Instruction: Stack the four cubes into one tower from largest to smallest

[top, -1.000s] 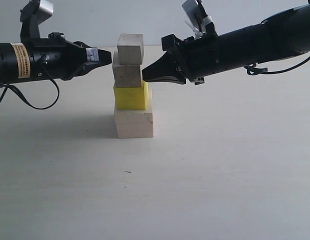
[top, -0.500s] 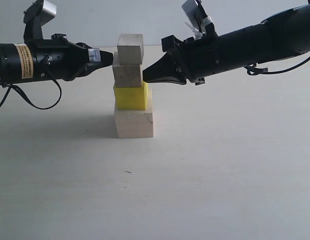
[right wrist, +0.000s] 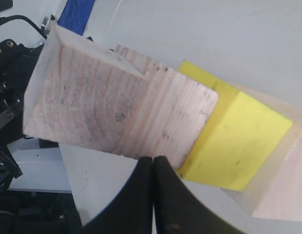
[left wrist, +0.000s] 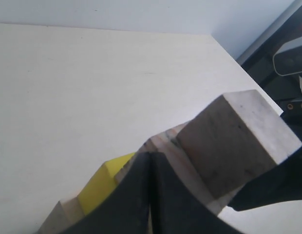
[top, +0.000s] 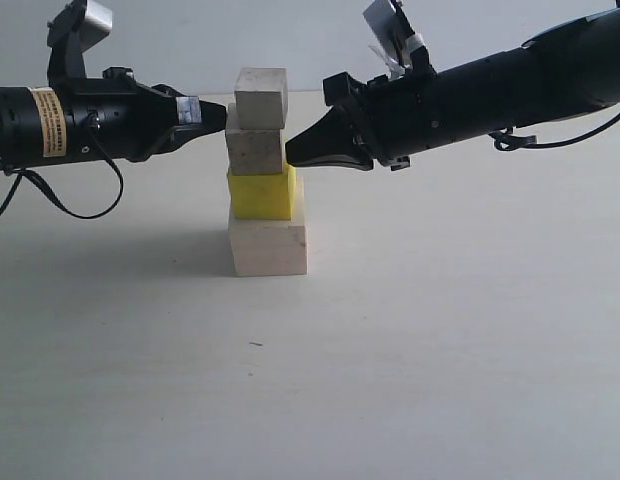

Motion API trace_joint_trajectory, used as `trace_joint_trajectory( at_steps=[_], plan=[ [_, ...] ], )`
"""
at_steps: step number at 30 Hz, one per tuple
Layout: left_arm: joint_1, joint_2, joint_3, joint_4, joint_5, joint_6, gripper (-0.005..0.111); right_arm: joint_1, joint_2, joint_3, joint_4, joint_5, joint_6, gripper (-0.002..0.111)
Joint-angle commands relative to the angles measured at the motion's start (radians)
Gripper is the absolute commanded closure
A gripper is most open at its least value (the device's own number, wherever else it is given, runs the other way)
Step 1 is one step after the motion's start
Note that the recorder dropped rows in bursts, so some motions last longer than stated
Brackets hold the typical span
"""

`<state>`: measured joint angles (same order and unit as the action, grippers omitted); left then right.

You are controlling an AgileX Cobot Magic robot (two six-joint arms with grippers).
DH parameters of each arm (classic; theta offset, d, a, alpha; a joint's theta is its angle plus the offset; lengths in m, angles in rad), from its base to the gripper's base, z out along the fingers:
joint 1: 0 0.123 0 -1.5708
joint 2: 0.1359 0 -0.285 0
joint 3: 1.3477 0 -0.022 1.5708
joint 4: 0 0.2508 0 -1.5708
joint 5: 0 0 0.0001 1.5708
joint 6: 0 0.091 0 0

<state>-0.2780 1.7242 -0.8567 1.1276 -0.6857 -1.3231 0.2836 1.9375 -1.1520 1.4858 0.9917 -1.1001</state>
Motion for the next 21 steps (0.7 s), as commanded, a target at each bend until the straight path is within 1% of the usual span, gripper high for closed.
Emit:
trace_joint_trajectory(
  at_steps=[1,21],
  plan=[
    [0.0,-0.001,-0.007,-0.002,-0.02,-0.008,0.107,0.001,-0.005,-0.001,-0.003,0.003,-0.018,0.108],
    [0.0,-0.001,-0.007,-0.002,-0.027,-0.008,0.107,0.001,-0.005,-0.001,-0.003,0.022,-0.068,0.108]
  ],
)
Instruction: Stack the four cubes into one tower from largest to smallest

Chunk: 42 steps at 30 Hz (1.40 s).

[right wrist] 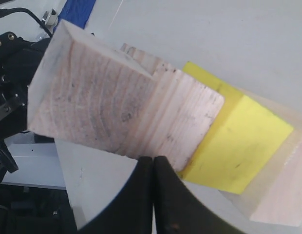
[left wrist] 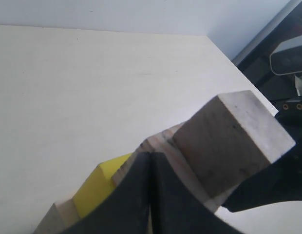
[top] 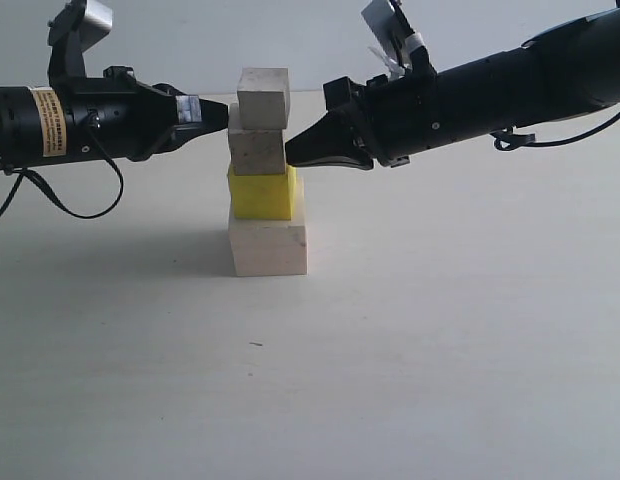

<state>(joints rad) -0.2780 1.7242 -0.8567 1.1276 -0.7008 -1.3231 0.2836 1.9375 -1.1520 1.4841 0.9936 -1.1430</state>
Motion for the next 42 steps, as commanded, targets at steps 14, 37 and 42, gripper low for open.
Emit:
trace_joint_trajectory(
  at_steps=[14,37,42],
  plan=[
    [0.0,-0.001,-0.007,-0.002,-0.01,-0.008,0.107,0.001,-0.005,-0.001,0.0,0.032,-0.046,0.108],
    [0.0,-0.001,-0.026,0.0,0.014,0.008,0.107,0.001,-0.005,-0.001,0.002,0.025,-0.008,0.108],
    [0.0,-0.001,-0.026,0.02,0.015,-0.021,0.107,0.001,-0.044,-0.001,-0.082,-0.002,0.099,0.108]
  ],
)
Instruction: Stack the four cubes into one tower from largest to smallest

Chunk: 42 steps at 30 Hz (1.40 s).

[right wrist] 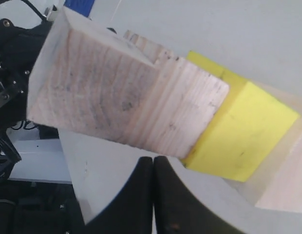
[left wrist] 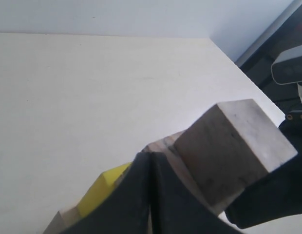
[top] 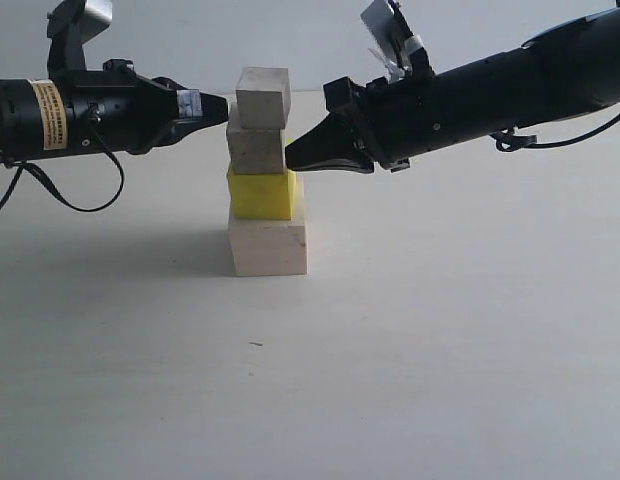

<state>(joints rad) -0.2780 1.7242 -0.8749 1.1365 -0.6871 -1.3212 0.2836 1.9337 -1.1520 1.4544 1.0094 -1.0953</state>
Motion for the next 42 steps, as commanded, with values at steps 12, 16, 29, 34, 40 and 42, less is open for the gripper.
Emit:
trace_joint_trajectory(
  at_steps=[12,16,29,34,40,42],
  plan=[
    [0.0,-0.038,-0.008,0.051,0.024,-0.047,0.107,-0.001,-0.126,-0.008,-0.064,-0.142,0.053,0.108],
    [0.0,-0.038,-0.008,0.051,0.024,-0.047,0.107,-0.001,-0.114,-0.027,-0.06,-0.142,0.053,0.108],
    [0.0,-0.038,-0.008,0.051,0.026,-0.047,0.107,0.001,-0.081,-0.071,-0.034,-0.099,0.052,0.108],
    [0.0,-0.038,-0.008,0.053,0.026,-0.05,0.107,0.001,-0.079,-0.071,-0.015,-0.081,0.038,0.108],
    [0.0,-0.038,-0.008,0.053,0.024,-0.049,0.107,0.001,-0.079,-0.071,-0.004,-0.072,0.024,0.108],
    [0.0,-0.038,-0.008,0.053,0.024,-0.049,0.107,0.001,-0.079,-0.071,0.007,-0.063,0.012,0.108]
  ],
)
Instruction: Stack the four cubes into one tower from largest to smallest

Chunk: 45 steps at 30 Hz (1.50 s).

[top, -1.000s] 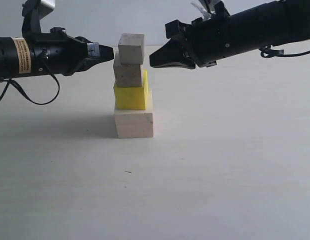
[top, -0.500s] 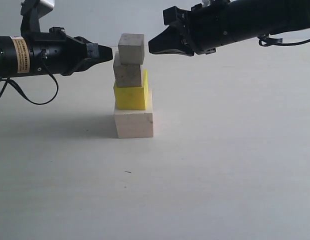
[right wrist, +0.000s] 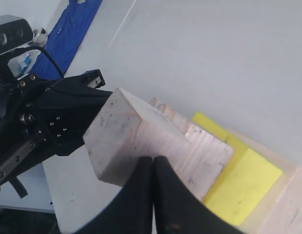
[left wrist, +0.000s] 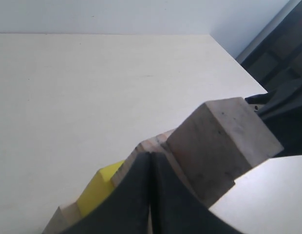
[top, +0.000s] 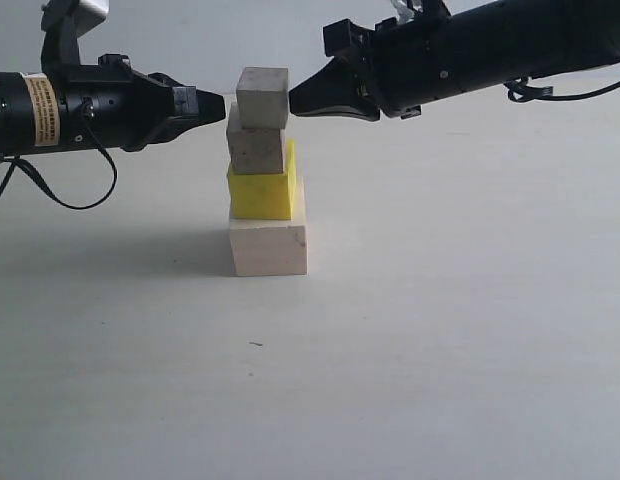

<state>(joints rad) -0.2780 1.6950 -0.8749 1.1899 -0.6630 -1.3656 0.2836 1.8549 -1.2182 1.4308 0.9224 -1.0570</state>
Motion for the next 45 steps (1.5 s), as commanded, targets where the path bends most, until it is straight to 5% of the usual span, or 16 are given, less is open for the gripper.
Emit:
trace_joint_trajectory(
  at_steps=[1,45],
  plan=[
    [0.0,-0.009,-0.008,0.0,0.0,-0.005,0.107,0.001,0.0,-0.005,0.034,0.027,-0.035,0.108],
    [0.0,-0.013,-0.008,0.0,-0.04,-0.021,0.107,0.001,0.047,-0.025,0.08,0.048,-0.101,0.108]
  ],
)
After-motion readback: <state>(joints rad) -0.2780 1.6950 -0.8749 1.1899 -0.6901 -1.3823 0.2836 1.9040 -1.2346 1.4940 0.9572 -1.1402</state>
